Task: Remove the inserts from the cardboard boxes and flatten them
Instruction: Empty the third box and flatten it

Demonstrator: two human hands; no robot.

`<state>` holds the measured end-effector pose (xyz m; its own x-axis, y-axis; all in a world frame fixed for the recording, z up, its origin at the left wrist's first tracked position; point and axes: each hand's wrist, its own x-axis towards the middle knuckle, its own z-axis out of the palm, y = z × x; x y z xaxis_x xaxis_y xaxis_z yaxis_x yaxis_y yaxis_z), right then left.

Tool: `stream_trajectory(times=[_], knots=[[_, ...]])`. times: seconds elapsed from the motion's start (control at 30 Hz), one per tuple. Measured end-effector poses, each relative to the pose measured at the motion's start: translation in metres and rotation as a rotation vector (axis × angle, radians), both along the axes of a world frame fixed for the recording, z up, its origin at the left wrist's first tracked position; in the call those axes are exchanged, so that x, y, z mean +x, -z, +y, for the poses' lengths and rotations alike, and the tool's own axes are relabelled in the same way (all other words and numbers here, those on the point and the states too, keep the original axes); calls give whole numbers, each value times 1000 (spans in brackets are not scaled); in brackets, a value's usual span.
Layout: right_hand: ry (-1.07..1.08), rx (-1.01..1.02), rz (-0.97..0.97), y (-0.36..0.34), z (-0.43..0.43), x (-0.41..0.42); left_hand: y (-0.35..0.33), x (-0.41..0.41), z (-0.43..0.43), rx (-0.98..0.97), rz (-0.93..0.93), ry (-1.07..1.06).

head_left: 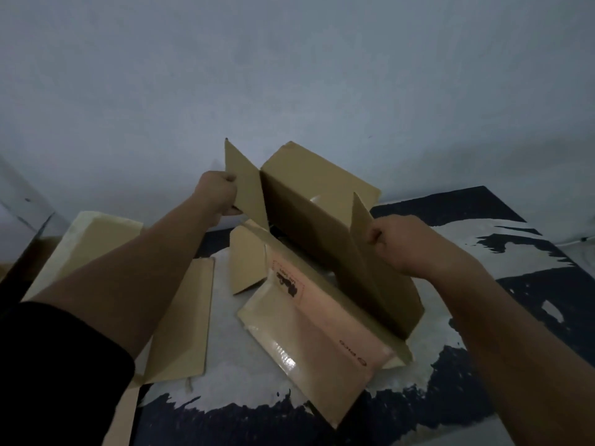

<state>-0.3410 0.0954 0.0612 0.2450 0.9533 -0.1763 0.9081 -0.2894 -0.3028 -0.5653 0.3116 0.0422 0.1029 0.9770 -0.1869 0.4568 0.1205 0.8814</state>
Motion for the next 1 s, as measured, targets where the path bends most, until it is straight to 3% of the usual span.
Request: stream_trajectory(times=[0.17,0.4,0.57,0.83,0.93,1.0], knots=[[-168,56,153,-3,-6,-5,-7,26,-15,-116,-264,-88],[-216,-109,465,26,-8,-25,3,45,-25,-180,-192,48],[-26,-150,738,49,-1,-37,23,44,-36,-239,-189,59],[489,33,992,75,56,-26,32,42,-56,-254,-265,73],[693,10,1274,92,80,-17,32,37,-60,-248,-293,80],[685,60,1395,95,89,-19,32,34,-59,-269,-326,82]])
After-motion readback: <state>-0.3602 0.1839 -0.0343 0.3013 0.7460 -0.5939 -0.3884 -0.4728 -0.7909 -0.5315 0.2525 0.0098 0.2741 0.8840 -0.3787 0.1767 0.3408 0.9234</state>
